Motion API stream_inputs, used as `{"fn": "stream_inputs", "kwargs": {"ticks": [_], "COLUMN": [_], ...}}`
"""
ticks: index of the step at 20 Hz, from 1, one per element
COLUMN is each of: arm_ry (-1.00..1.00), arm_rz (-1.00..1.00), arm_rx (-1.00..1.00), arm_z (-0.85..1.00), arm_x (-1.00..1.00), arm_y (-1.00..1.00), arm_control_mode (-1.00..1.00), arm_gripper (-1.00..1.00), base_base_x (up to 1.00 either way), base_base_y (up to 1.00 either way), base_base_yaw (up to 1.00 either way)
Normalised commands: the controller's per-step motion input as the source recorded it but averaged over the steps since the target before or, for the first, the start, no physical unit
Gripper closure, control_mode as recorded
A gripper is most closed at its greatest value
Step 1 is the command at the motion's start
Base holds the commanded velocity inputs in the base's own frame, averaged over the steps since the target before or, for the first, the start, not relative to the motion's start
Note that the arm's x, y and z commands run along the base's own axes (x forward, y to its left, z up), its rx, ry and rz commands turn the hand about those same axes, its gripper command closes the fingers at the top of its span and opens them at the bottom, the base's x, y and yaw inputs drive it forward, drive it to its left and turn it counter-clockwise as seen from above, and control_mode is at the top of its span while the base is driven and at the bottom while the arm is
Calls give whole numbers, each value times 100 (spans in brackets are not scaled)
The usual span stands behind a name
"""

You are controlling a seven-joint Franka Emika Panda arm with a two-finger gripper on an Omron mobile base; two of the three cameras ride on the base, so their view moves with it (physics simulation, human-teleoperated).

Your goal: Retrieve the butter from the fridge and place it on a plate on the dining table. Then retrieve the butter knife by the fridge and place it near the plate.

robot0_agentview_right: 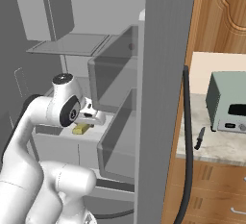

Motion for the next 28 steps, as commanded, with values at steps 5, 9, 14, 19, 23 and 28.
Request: {"fn": "stream_inputs", "kwargs": {"ticks": [5, 9, 14, 19, 23, 28], "arm_ry": [-8, 0, 0, 0, 0, 0], "arm_rz": [0, 0, 0, 0, 0, 0], "arm_rx": [0, 0, 0, 0, 0, 0], "arm_z": [24, 19, 0, 0, 0, 0], "arm_x": [-31, -6, 0, -1, -17, 0], "arm_y": [0, 0, 0, 0, 0, 0], "arm_control_mode": [-100, -100, -100, -100, 100, 100], "arm_gripper": [100, 100, 100, 100, 100, 100], "base_base_x": [0, 0, 0, 0, -36, -87], "base_base_y": [0, 0, 0, 0, 2, 6], "base_base_yaw": [0, 0, 0, 0, 0, 0]}}
